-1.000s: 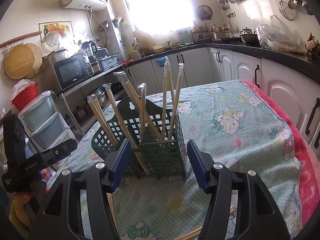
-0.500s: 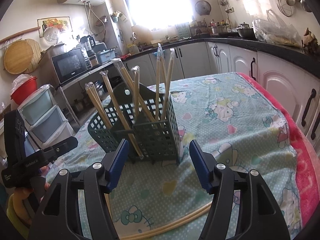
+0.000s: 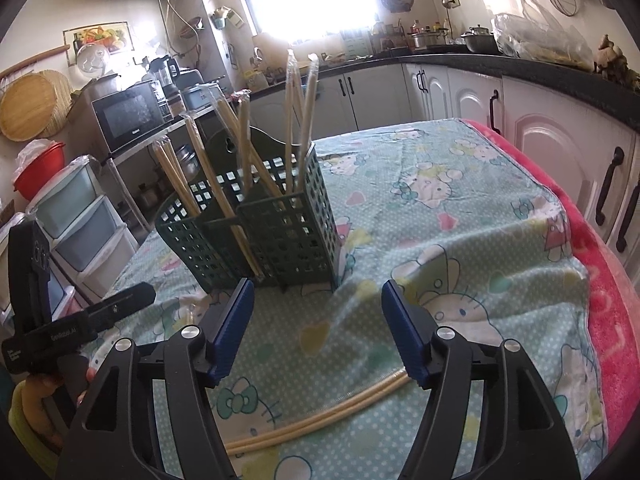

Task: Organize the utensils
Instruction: 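Withdraw both open tools from the caddy toward the loose chopsticks on the cloth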

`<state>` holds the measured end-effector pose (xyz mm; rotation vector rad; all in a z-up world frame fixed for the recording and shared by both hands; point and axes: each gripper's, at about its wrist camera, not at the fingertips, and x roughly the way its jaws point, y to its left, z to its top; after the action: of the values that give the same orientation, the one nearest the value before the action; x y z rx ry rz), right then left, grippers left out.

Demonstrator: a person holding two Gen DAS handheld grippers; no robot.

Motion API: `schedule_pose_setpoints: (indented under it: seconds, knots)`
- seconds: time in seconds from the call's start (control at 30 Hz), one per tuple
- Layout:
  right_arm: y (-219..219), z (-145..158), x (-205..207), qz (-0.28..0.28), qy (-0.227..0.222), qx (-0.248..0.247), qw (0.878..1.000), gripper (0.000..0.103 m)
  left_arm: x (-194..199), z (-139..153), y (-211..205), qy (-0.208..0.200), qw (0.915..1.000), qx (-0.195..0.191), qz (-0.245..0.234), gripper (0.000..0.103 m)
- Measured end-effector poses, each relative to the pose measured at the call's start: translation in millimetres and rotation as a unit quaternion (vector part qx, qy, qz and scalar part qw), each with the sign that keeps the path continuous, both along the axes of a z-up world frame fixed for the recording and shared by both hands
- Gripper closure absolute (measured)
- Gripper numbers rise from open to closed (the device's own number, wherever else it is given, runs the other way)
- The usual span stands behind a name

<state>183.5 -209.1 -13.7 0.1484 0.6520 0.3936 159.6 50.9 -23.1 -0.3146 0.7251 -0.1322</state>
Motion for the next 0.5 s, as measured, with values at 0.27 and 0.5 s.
schedule_pose_setpoints:
  seconds: [0.27, 0.5]
  knots:
    - [-11, -11, -1, -0.008, 0.018, -0.003, 1.0, 0.039, 0, -17, -8, 0.03, 0.9994, -0.008, -0.016, 0.011]
    - [-22, -20, -4, -0.016, 0.034, -0.006, 0.999, 0.035, 1, -28, -12, 0.051, 0.998, -0.024, -0.03, 0.011]
